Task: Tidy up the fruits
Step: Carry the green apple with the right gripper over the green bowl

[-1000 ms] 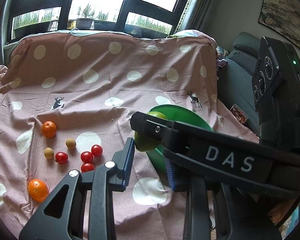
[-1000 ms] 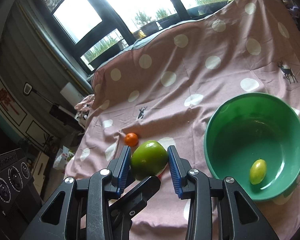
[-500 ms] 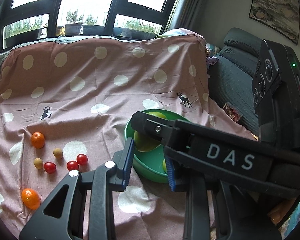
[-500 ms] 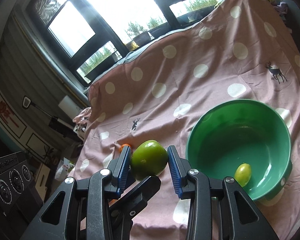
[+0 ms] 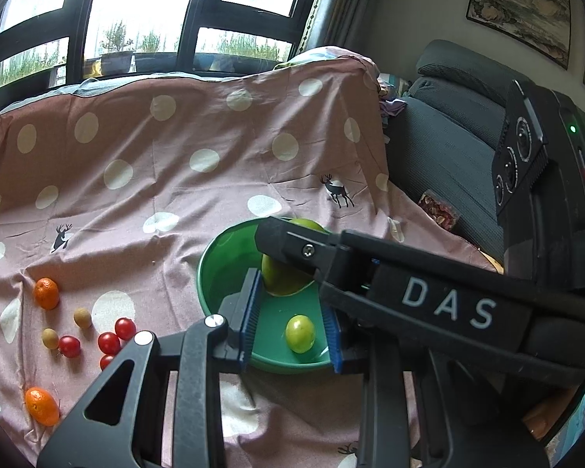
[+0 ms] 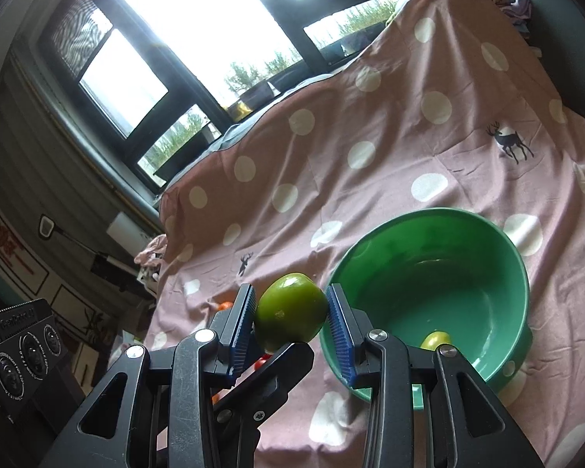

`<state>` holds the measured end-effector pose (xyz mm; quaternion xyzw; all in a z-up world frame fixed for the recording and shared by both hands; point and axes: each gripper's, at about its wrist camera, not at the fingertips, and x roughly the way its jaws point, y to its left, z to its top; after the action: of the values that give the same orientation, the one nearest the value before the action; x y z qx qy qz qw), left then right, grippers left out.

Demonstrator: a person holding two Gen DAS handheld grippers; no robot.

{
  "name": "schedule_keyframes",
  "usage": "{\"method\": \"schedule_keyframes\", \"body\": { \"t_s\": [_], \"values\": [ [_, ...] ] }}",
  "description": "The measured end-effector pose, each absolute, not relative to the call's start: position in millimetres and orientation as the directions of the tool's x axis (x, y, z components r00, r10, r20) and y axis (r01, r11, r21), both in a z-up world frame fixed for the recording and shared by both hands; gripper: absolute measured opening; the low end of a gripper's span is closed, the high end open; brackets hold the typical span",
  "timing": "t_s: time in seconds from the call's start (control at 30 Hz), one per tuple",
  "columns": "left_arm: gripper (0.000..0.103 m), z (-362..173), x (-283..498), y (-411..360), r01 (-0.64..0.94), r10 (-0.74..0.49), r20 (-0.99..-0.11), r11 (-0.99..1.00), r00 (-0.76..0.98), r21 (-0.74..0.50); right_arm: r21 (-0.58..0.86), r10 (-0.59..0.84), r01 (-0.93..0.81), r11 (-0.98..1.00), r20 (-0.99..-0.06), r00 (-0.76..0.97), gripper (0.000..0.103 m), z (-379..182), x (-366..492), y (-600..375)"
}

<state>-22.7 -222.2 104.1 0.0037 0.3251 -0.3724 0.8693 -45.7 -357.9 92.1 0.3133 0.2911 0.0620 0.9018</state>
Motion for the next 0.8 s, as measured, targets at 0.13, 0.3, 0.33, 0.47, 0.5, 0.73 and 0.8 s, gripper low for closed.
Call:
{"method": "schedule_keyframes", "body": {
  "t_s": [0.13, 0.3, 0.33, 0.47, 0.5, 0.73, 0.8],
  "values": [
    [0.029, 103, -22, -231, 0.662, -0.658, -0.567, 0.709, 0.496, -0.244, 0.613, 0.283, 0.092, 0.785, -0.486, 0.827, 0.04, 89, -48, -369],
    [0.029, 99, -19, -242, 0.673, -0.678, -0.566, 0.689, 0.468, -0.268, 0.607, 0.255, 0.117, 0.786, -0.49, 0.834, 0.04, 88, -50, -378],
    [0.029, 98, -17, -244, 0.674, -0.682, -0.568, 0.686, 0.462, -0.275, 0.602, 0.244, 0.127, 0.788, -0.496, 0.833, 0.04, 87, -51, -379],
    [0.029, 93, -13, -251, 0.681, -0.697, -0.571, 0.669, 0.434, -0.298, 0.599, 0.223, 0.159, 0.785, -0.512, 0.829, 0.04, 83, -50, -386],
    [0.029, 92, -13, -253, 0.683, -0.699, -0.572, 0.666, 0.429, -0.302, 0.6, 0.22, 0.165, 0.783, -0.515, 0.829, 0.04, 81, -50, -388],
    [0.029, 84, -9, -264, 0.681, -0.702, -0.588, 0.658, 0.403, -0.319, 0.603, 0.208, 0.2, 0.772, -0.538, 0.817, 0.04, 71, -46, -401],
    [0.029, 82, -8, -266, 0.683, -0.706, -0.589, 0.653, 0.393, -0.328, 0.604, 0.207, 0.208, 0.77, -0.544, 0.813, 0.04, 69, -45, -403]
  ]
}}
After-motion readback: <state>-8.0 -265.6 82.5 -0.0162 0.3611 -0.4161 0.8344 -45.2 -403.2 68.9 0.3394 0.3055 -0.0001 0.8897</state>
